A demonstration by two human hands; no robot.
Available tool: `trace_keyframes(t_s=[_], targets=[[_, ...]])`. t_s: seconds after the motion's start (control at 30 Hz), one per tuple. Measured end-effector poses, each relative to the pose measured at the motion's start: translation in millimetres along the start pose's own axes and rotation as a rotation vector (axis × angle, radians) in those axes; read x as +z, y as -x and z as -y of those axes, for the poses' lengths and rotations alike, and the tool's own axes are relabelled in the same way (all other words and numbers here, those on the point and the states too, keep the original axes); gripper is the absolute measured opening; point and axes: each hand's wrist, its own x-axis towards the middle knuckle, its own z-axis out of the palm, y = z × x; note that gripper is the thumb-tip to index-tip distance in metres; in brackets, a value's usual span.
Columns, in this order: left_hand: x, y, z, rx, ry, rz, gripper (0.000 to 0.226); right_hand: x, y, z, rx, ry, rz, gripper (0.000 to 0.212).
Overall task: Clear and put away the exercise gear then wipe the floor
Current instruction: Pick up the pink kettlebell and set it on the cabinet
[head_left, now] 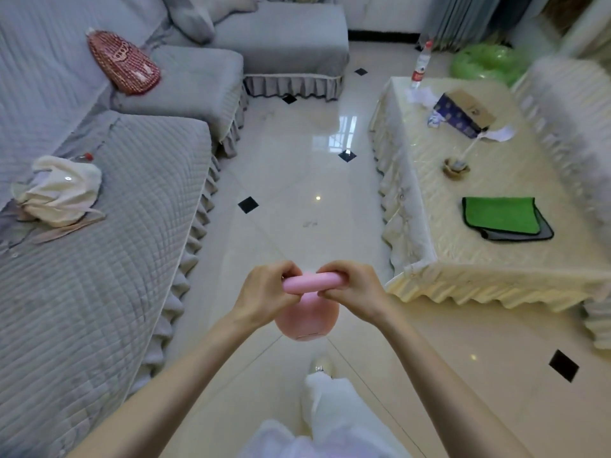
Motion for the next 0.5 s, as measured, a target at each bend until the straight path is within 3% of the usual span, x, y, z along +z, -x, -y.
trace_keyframes(t_s=[0.5], targets=[[-31.7,-259.4,-13.9,0.081,-0.133,-0.037,0.029,-104.7,-229.8,0.2,0.030,-0.008,-0.044,0.025]])
